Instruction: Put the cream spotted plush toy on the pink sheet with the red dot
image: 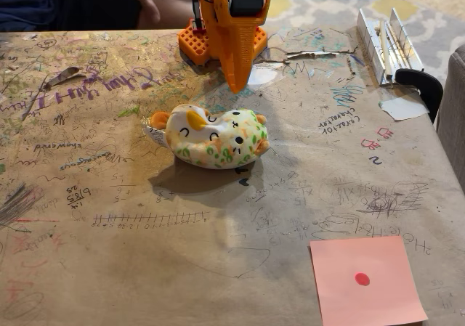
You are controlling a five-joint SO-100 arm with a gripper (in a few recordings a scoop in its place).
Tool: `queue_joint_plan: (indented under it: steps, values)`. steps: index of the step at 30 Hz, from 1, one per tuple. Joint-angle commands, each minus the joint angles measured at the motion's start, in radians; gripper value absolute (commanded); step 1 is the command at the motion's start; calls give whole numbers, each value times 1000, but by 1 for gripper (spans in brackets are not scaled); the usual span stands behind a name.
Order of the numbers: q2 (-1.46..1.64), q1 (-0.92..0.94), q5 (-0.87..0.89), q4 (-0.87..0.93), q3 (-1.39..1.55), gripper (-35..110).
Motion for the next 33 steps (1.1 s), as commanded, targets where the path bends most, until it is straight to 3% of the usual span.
queue_joint_plan:
  steps: [1,22,28,31,33]
  values:
    - [3,14,0,-8,-15,0]
    - [-29,69,0,-29,-94,0]
    - [-856,160,43,-245,-437,0]
    - [-974,222,15,-314,-549,1]
    - [-974,229,-18,-328,-563,15]
